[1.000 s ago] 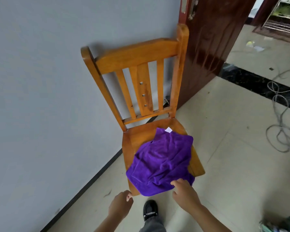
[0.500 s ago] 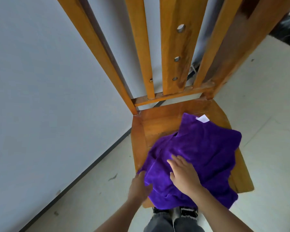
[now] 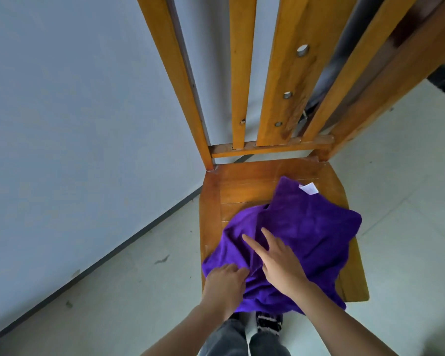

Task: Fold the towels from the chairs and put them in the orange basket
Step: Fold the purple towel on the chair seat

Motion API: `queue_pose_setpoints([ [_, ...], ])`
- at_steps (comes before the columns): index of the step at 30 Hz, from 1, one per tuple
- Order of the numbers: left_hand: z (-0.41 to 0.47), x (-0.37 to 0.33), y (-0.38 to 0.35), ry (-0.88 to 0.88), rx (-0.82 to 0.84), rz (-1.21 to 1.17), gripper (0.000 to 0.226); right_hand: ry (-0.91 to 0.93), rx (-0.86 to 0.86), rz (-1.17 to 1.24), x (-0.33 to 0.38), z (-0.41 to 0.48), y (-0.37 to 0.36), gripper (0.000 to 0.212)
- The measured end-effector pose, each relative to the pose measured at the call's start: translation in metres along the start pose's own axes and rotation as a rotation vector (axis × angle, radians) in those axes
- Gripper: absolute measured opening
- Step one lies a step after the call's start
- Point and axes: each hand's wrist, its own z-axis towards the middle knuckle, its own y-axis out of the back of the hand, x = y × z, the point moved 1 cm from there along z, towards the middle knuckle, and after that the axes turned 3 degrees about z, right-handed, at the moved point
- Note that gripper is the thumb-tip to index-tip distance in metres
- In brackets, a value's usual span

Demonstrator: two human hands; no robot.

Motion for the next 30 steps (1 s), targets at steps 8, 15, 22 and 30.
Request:
queue_pose_setpoints([
  [8,-0.025,-0.008,0.116,-0.013,-0.051,-0.423,0.027,0.066,0.064,-0.259,-0.03,-0.022,0.088,0.029],
  [15,-0.047,0.007,0.241,0.199,-0.194,-0.85,0.008,-0.189,-0.054,-0.331,-0.073,-0.075,0.19,0.027],
  [22,-0.081,-0.019,0.328,0.142,-0.484,-1.084,0.012,-0.381,-0.474,-0.151,-0.095,-0.137,0.29,0.022],
  [30,-0.123,-0.048,0.416,0.008,-0.733,-1.129,0.012,-0.363,-1.138,0.153,-0.066,-0.201,0.397,0.014],
])
